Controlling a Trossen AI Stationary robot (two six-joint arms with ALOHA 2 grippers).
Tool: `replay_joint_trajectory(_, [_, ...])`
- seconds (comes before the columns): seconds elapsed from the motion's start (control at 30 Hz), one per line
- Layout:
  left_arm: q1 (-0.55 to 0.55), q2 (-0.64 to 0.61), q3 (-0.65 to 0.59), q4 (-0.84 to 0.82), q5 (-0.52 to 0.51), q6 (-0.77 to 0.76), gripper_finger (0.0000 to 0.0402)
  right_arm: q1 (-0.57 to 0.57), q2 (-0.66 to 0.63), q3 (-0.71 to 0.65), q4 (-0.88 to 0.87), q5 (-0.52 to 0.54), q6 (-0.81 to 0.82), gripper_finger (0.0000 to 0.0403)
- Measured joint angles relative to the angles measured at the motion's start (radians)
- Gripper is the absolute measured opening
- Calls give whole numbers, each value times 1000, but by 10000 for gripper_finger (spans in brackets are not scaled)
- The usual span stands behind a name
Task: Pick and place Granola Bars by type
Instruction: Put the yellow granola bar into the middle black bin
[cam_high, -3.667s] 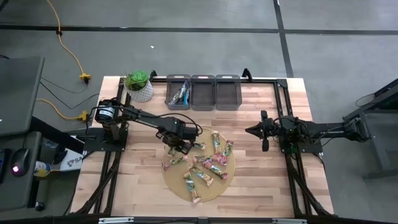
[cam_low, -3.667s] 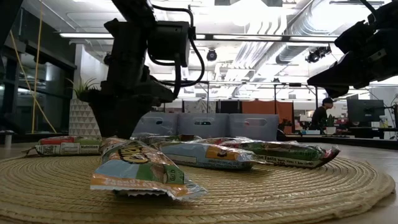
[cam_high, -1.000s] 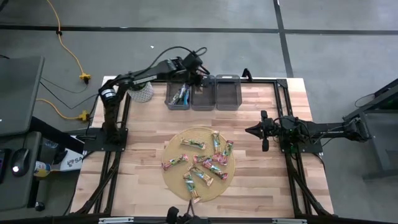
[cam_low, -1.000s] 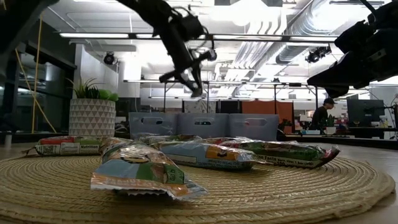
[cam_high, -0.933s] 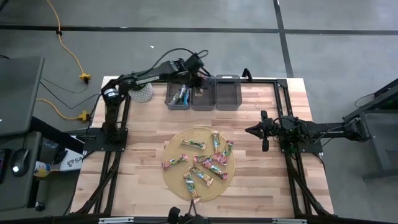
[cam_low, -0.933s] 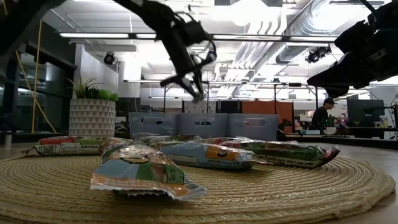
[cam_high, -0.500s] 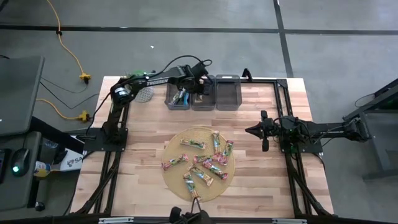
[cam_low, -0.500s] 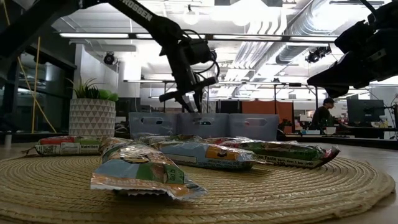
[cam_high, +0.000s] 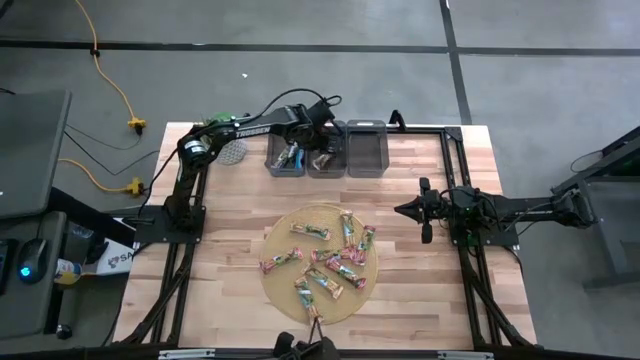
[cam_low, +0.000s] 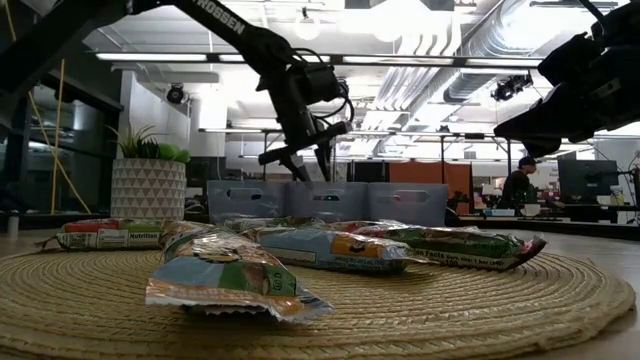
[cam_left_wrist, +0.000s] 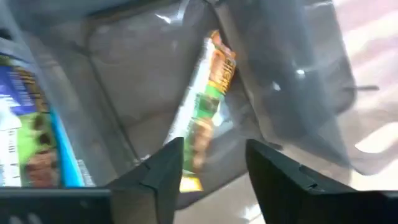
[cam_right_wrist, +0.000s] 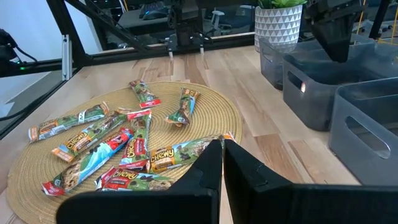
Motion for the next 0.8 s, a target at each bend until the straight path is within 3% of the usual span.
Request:
replay_joint_trajectory(0.27, [-9,-62,0,59,197,134,204,0,0,0,0,0,0,0])
replay_joint_trajectory(0.4, [-50,-130,0,-21,272,284,204,0,0,0,0,0,0,0])
replay_joint_trajectory(0.6, [-153,-252,0,-186,268,519,205,0,0,0,0,0,0,0])
replay_joint_trajectory(0.8, [-273,-342,1,-255,235,546,205,0,0,0,0,0,0,0])
